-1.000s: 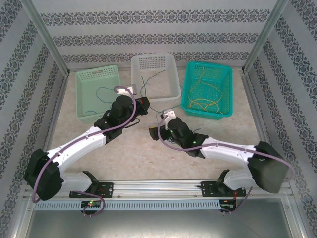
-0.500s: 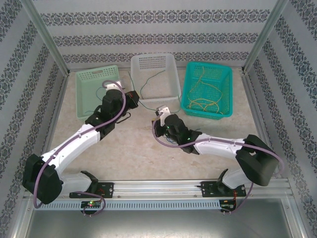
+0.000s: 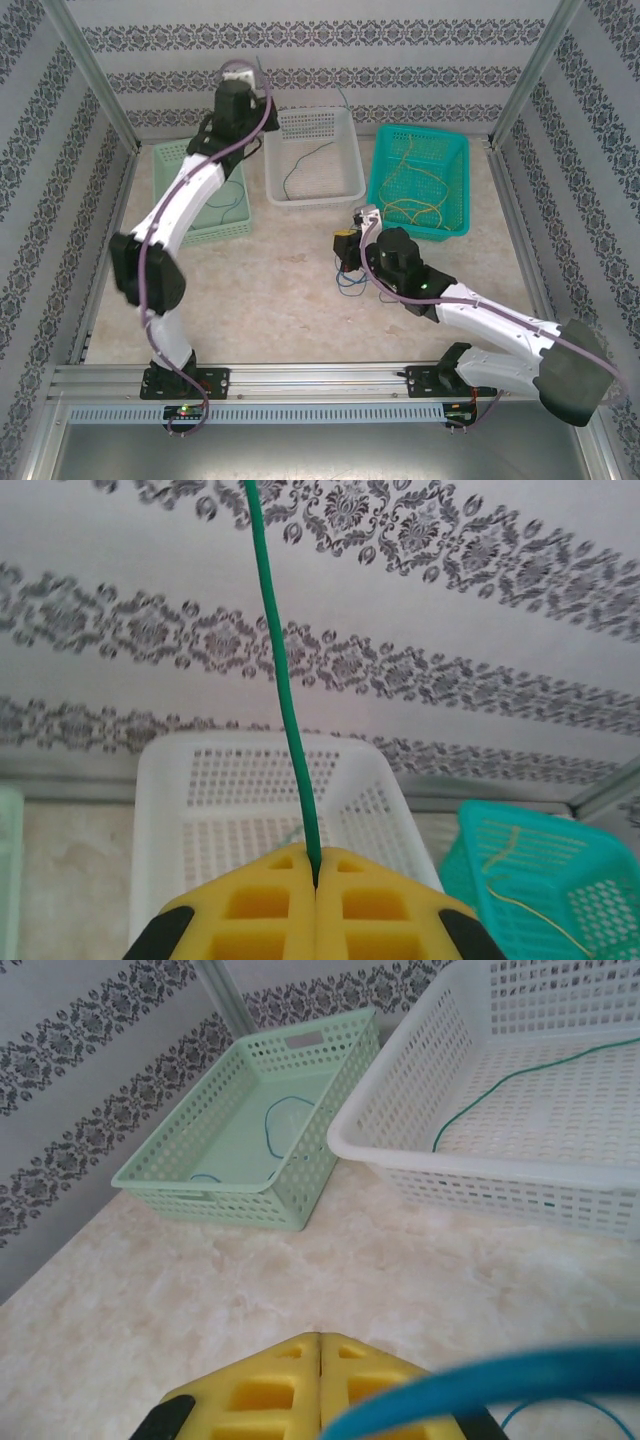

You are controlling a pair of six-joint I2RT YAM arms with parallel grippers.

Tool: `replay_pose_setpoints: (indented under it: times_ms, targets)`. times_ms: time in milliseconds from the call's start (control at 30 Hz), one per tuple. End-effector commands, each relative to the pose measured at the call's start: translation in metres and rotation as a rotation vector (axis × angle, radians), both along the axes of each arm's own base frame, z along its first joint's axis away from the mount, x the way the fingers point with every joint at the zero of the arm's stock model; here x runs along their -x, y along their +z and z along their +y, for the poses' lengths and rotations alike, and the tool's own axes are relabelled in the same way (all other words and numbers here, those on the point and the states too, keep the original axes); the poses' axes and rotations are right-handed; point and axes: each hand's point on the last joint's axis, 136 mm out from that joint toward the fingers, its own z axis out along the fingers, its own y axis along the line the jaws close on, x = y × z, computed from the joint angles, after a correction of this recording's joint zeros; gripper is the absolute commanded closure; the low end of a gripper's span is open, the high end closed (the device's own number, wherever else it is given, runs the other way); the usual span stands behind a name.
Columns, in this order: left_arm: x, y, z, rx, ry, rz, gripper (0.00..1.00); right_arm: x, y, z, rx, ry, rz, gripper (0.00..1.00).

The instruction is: Untangle the cables

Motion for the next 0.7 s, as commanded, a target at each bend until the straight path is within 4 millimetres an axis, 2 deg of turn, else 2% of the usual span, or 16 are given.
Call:
replay_pose_setpoints:
  times_ms: [0, 100, 200, 333, 433, 500, 567, 600, 633, 667]
  targets:
    - [-0.023, -0.047, 0.003, -0.217, -0.041, 0.134, 1.0, 0.005, 0.028, -0.002, -0.043, 0.037, 0.028, 1.0]
    - [-0.048, -0.064, -0.008, -0.266, -0.078, 0.161, 1.0, 0.004, 0.057, -0.013, -0.069, 0.024, 0.021, 1.0]
    - [-0.062, -0.097, -0.012, -0.298, -0.093, 0.212, 1.0, 0.007, 0.097, -0.021, -0.11, 0.046, 0.009, 1.0]
    - [-0.064, -0.145, -0.012, -0.323, -0.097, 0.297, 1.0, 0.015, 0.145, -0.025, -0.135, 0.089, -0.022, 1.0]
    - [-0.064, -0.166, -0.013, -0.336, -0.111, 0.33, 1.0, 0.019, 0.174, -0.022, -0.153, 0.127, -0.05, 1.0]
    - [-0.063, -0.171, -0.013, -0.344, -0.122, 0.342, 0.95, 0.02, 0.189, -0.021, -0.17, 0.143, -0.066, 1.0]
    - [-0.06, -0.172, -0.015, -0.35, -0.141, 0.35, 0.84, 0.021, 0.203, -0.019, -0.189, 0.161, -0.087, 1.0]
    - [-0.059, -0.173, -0.016, -0.351, -0.157, 0.353, 0.67, 0.021, 0.209, -0.018, -0.198, 0.164, -0.102, 1.0]
    - [-0.056, -0.173, -0.02, -0.352, -0.179, 0.355, 0.38, 0.019, 0.215, -0.018, -0.207, 0.161, -0.115, 1.0]
    - [-0.055, -0.173, -0.021, -0.353, -0.187, 0.36, 0.18, 0.016, 0.219, -0.018, -0.214, 0.157, -0.125, 1.0]
